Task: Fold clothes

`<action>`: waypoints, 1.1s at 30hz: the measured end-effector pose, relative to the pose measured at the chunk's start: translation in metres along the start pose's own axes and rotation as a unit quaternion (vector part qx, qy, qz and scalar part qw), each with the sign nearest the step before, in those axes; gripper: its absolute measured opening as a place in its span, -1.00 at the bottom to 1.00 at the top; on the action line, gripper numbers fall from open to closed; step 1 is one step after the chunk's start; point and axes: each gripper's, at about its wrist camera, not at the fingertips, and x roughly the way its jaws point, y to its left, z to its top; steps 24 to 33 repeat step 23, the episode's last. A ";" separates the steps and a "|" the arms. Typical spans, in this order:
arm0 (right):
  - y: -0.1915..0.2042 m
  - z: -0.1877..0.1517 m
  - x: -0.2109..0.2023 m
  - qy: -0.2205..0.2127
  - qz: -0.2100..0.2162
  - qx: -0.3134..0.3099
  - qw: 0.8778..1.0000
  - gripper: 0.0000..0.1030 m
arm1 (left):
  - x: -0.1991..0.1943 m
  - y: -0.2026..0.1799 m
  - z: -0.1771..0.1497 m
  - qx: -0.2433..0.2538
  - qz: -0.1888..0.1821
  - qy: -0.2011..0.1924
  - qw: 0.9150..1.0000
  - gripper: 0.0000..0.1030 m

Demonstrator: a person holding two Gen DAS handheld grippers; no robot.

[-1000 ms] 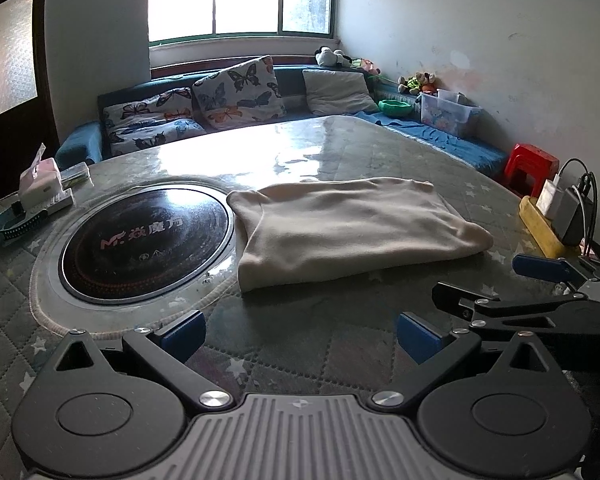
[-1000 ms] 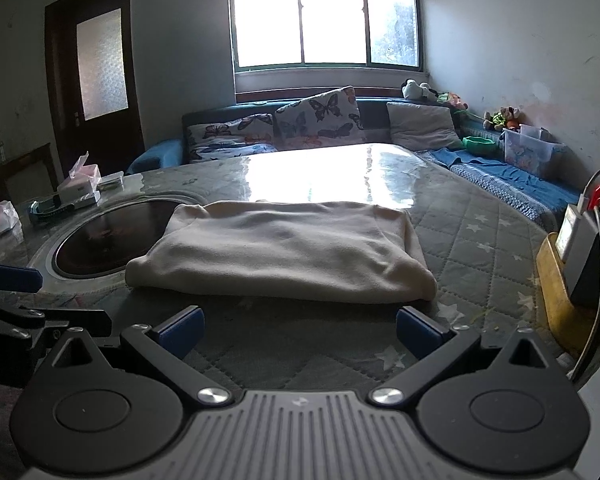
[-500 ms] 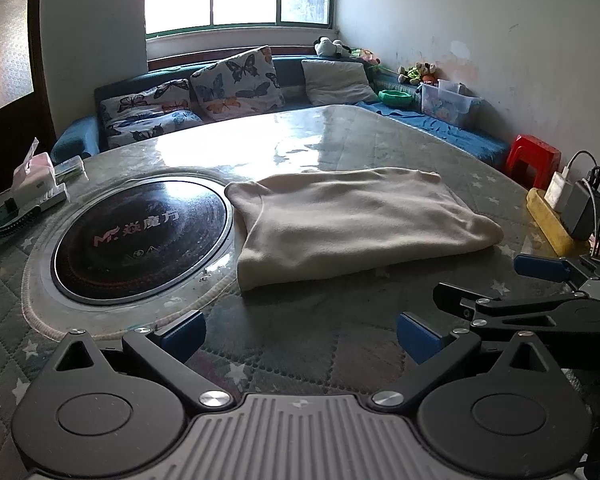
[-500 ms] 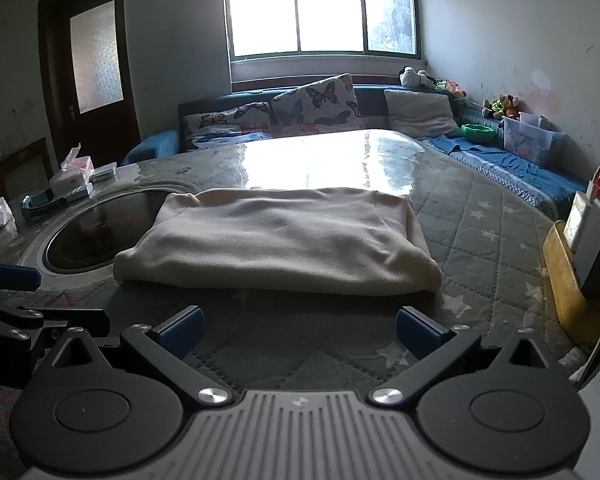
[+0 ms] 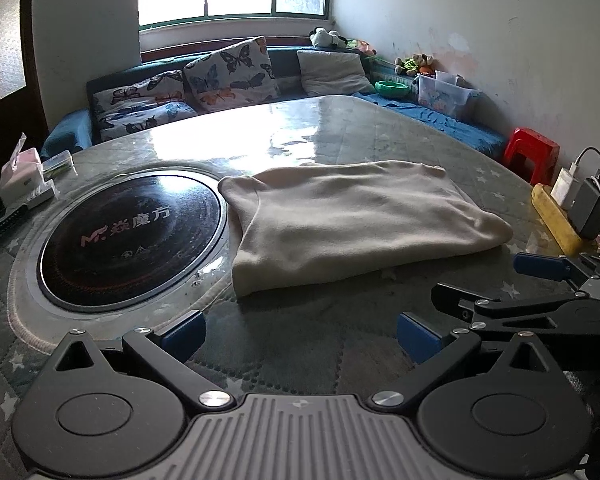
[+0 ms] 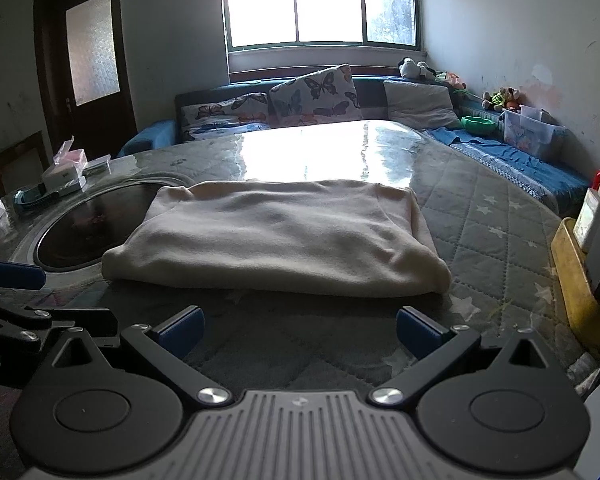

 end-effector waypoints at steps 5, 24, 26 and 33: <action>-0.001 0.003 0.007 0.004 -0.002 0.002 1.000 1.00 | 0.007 0.002 0.004 -0.001 -0.003 0.006 1.000 1.00; -0.004 0.008 0.025 0.019 -0.005 0.004 1.000 1.00 | 0.028 0.006 0.013 -0.002 -0.010 0.020 1.000 1.00; -0.004 0.008 0.025 0.019 -0.005 0.004 1.000 1.00 | 0.028 0.006 0.013 -0.002 -0.010 0.020 1.000 1.00; -0.004 0.008 0.025 0.019 -0.005 0.004 1.000 1.00 | 0.028 0.006 0.013 -0.002 -0.010 0.020 1.000 1.00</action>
